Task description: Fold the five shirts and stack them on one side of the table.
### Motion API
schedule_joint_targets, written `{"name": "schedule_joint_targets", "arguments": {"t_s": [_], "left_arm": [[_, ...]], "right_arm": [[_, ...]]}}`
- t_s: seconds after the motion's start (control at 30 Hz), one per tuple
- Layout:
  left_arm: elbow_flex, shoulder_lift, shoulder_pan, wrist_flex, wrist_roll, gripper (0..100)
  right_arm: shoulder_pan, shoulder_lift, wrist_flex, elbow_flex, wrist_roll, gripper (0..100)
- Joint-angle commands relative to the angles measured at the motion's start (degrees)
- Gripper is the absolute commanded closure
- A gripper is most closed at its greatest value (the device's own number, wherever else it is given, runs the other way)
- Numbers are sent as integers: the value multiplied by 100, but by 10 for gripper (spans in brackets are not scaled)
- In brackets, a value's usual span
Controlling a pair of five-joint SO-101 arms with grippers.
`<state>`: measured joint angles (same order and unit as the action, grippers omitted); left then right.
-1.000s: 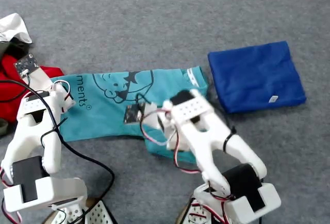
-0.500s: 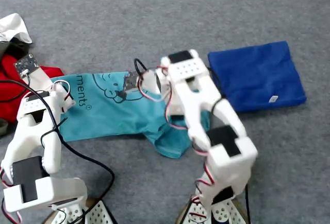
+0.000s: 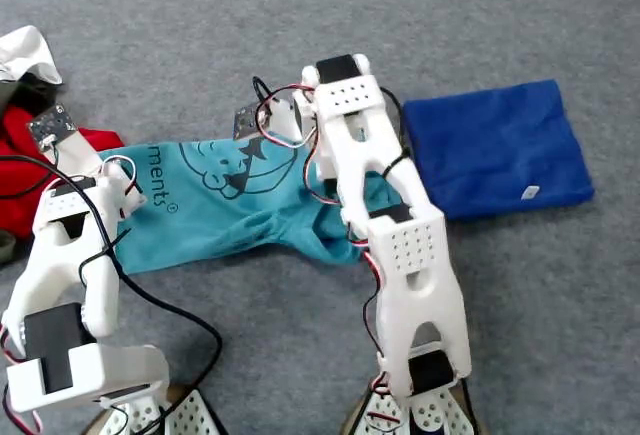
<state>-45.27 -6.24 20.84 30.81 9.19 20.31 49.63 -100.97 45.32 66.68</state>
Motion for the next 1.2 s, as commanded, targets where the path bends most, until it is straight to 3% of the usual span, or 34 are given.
{"name": "schedule_joint_targets", "arguments": {"t_s": [0.0, 0.2, 0.3, 0.43, 0.67, 0.83, 1.17], "left_arm": [[220, -22, -44, -53, -26, 979], [220, -22, -44, -53, -26, 979], [220, -22, -44, -53, -26, 979], [220, -22, -44, -53, -26, 979], [229, -22, -44, -53, -26, 979], [229, -22, -44, -53, -26, 979], [220, -22, -53, -53, -26, 979]], "right_arm": [[-154, -48, -123, 532, 62, 743], [-242, -620, -141, 514, 44, 770], [-409, -1112, -149, 286, -88, 858], [-462, -2264, -141, -1262, -79, 961], [-57, -5051, 712, -5200, 185, 844], [514, -6615, 1459, -7705, 167, 839], [1402, -7284, 2057, -9297, -281, 839]]}}
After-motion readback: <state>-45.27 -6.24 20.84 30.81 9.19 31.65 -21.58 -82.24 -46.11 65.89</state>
